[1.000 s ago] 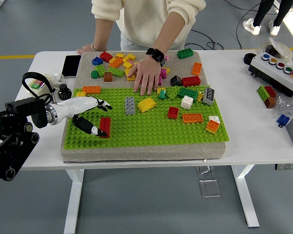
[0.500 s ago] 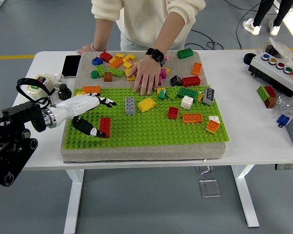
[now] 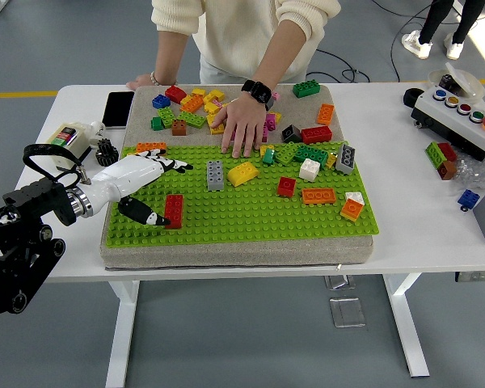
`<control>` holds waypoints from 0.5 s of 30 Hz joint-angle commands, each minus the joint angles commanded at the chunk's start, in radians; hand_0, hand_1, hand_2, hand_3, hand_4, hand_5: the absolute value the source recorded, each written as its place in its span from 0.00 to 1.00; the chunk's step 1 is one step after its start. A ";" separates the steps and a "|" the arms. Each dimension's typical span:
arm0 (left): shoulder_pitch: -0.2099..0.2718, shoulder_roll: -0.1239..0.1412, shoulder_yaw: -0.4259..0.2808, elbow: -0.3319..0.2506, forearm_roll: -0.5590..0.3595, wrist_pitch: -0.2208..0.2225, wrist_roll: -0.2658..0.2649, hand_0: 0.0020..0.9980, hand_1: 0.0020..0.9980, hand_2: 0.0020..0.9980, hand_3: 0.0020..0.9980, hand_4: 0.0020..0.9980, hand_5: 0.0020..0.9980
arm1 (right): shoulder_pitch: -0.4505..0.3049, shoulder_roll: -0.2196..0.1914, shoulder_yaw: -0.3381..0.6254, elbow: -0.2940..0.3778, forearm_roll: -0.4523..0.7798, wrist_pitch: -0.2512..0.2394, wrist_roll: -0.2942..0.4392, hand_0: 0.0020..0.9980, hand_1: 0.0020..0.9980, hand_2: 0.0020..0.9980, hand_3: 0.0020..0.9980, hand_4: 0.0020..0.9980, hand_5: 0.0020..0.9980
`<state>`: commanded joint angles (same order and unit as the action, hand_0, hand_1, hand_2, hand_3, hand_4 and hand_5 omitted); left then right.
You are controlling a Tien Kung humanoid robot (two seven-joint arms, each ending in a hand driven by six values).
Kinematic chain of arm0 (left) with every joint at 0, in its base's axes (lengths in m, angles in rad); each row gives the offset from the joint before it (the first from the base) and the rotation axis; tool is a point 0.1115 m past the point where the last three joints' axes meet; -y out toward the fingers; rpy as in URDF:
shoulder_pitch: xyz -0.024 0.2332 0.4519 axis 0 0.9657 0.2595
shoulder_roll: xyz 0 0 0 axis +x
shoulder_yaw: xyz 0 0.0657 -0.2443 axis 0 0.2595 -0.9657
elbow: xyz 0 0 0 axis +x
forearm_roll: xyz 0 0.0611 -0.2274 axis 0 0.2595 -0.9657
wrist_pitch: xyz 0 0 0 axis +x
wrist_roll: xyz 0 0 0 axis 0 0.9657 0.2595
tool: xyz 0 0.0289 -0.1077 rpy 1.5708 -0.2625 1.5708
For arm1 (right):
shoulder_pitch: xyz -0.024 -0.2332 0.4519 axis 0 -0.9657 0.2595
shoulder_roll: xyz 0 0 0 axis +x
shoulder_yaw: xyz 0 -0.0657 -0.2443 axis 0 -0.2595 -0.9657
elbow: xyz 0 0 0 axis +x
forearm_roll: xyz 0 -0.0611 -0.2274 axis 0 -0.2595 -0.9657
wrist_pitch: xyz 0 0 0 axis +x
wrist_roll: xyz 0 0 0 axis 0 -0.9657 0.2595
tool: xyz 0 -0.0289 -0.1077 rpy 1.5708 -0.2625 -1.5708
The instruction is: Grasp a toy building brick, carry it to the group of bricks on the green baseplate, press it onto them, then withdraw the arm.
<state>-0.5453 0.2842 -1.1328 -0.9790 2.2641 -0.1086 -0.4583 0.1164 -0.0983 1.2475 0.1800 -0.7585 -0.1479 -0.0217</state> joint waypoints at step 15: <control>0.005 -0.002 0.012 0.008 -0.004 0.013 -0.009 1.00 0.86 0.83 0.90 1.00 0.14 | 0.002 0.000 -0.001 0.000 0.001 0.000 -0.002 0.72 0.64 0.68 0.60 0.94 0.49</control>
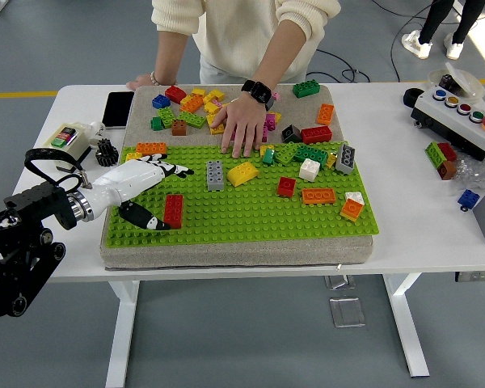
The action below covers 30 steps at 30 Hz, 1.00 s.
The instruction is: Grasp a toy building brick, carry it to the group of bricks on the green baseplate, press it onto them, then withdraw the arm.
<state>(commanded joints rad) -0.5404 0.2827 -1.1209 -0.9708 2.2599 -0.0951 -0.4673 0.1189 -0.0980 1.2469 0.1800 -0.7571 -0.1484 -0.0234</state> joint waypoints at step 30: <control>-0.009 -0.041 -0.005 0.048 -0.017 0.045 -0.006 1.00 0.85 0.82 0.89 1.00 0.12 | 0.000 0.003 -0.007 0.000 0.002 -0.001 -0.002 0.72 0.64 0.68 0.60 0.94 0.49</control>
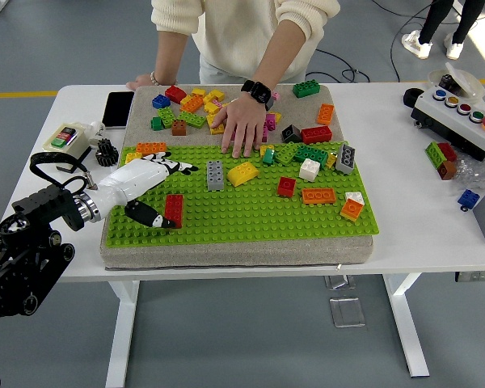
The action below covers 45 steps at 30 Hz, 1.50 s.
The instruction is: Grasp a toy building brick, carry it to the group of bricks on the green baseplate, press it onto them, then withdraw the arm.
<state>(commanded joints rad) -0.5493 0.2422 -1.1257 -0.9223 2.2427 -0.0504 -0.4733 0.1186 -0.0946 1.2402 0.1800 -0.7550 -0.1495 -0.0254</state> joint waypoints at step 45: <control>0.137 0.067 -0.054 -0.190 -0.130 -0.161 0.052 1.00 0.85 0.80 0.59 1.00 0.63 | 0.006 -0.007 0.007 0.000 0.000 0.005 0.003 0.72 0.64 0.68 0.61 0.94 0.49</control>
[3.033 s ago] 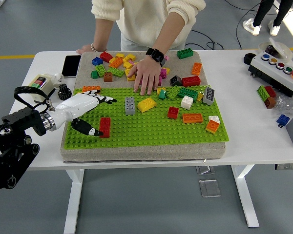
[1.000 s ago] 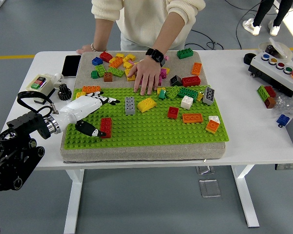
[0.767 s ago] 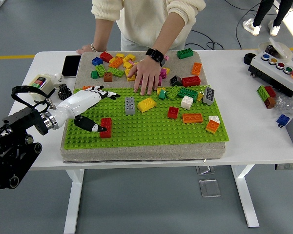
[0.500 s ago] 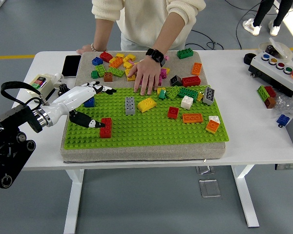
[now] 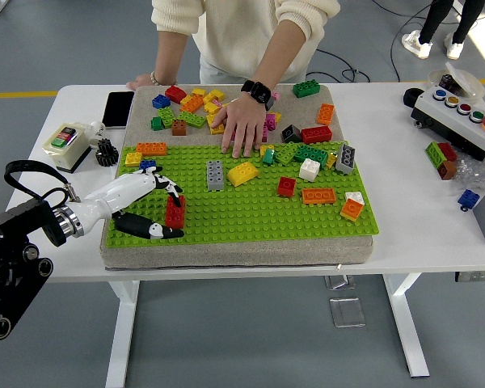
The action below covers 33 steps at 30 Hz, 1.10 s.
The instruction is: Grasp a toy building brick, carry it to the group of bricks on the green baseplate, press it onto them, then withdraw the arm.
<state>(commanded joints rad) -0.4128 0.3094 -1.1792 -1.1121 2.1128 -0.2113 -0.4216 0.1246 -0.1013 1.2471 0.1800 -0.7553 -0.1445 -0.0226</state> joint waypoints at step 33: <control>-0.039 -0.012 -0.018 0.109 0.032 -0.018 0.008 1.00 0.93 0.89 0.62 1.00 0.69 | 0.000 0.004 -0.008 0.000 0.002 0.002 -0.006 0.72 0.64 0.68 0.61 0.94 0.49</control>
<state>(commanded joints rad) -0.4522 0.2973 -1.1970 -1.0029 2.1451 -0.2291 -0.4138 0.1243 -0.0977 1.2389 0.1800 -0.7530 -0.1422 -0.0281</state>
